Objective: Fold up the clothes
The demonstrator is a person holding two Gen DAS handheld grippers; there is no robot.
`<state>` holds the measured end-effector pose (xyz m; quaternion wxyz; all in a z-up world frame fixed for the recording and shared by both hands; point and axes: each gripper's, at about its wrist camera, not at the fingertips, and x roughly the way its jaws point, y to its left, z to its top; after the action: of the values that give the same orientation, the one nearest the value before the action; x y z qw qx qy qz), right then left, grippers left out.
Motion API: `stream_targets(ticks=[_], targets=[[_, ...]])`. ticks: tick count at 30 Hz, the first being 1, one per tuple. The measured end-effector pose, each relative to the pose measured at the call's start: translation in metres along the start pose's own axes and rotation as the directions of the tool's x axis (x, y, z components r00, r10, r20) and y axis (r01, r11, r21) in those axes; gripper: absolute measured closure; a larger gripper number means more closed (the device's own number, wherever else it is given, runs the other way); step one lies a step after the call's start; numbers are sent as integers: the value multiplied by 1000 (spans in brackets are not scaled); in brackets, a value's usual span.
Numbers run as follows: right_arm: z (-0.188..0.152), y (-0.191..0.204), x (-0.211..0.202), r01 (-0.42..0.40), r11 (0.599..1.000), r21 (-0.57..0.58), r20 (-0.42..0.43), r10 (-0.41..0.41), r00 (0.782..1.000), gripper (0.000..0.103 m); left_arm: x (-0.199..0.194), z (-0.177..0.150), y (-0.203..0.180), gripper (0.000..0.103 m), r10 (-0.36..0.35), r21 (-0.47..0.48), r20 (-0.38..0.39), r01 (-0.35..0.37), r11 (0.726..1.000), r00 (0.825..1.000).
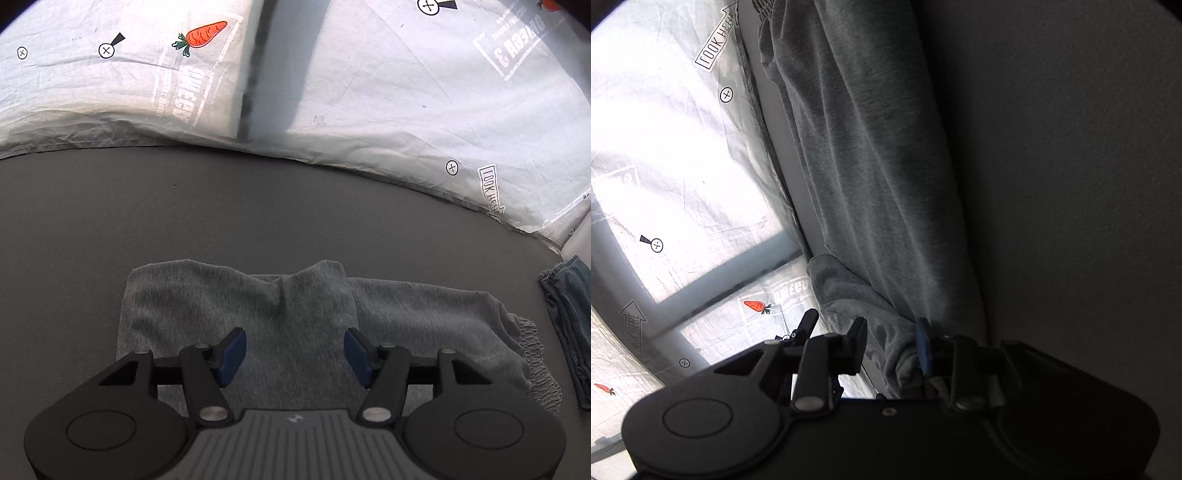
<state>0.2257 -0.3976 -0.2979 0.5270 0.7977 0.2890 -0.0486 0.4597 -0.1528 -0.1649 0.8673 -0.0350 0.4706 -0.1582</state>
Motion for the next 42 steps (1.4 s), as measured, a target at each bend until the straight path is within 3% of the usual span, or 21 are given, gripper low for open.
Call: stream_targets(ticks=[4, 6, 8, 9, 13, 15, 17, 20, 23, 26, 30, 34, 38, 42], targets=[[-6, 18, -9, 72, 984, -162, 63, -63, 996, 69, -22, -19, 27, 41, 64, 16, 3, -64, 998, 998], [-17, 39, -8, 156, 926, -344, 111, -125, 986, 65, -29, -35, 42, 41, 95, 1, -17, -95, 995, 995], [-31, 59, -4, 234, 824, -516, 165, -172, 971, 60, -34, -51, 57, 41, 119, -25, -44, -120, 993, 992], [-40, 68, 0, 272, 751, -602, 195, -192, 962, 59, -36, -62, 65, 40, 120, -44, -65, -123, 991, 991], [-66, 81, 23, 364, 523, -771, 249, -279, 927, 60, -40, -92, 78, 39, 110, -64, -115, -118, 991, 987], [-71, 78, 35, 402, 458, -793, 265, -334, 904, 62, -42, -104, 78, 37, 114, -37, -128, -119, 992, 985], [-74, 75, 44, 411, 422, -808, 262, -368, 892, 69, -42, -110, 79, 34, 118, -17, -135, -121, 992, 984], [-77, 75, 53, 400, 390, -830, 247, -386, 889, 82, -43, -113, 84, 30, 95, -35, -143, -101, 994, 985], [-86, 77, 57, 419, 334, -844, 285, -384, 878, 94, -40, -114, 95, 26, 60, -79, -153, -73, 994, 986], [-91, 80, 53, 444, 338, -830, 318, -368, 874, 95, -41, -113, 96, 25, 52, -76, -160, -65, 995, 986], [-100, 81, 46, 474, 280, -835, 365, -364, 857, 96, -41, -116, 97, 24, 40, -66, -167, -52, 996, 985], [-94, 73, 45, 499, 294, -816, 377, -385, 843, 96, -42, -119, 99, 20, 40, -38, -175, -47, 998, 984], [-91, 71, 37, 486, 314, -816, 365, -373, 853, 91, -45, -122, 100, 20, 51, -32, -175, -58, 998, 983], [-98, 78, 28, 483, 295, -825, 381, -343, 859, 83, -49, -125, 101, 20, 56, -76, -173, -70, 995, 983]])
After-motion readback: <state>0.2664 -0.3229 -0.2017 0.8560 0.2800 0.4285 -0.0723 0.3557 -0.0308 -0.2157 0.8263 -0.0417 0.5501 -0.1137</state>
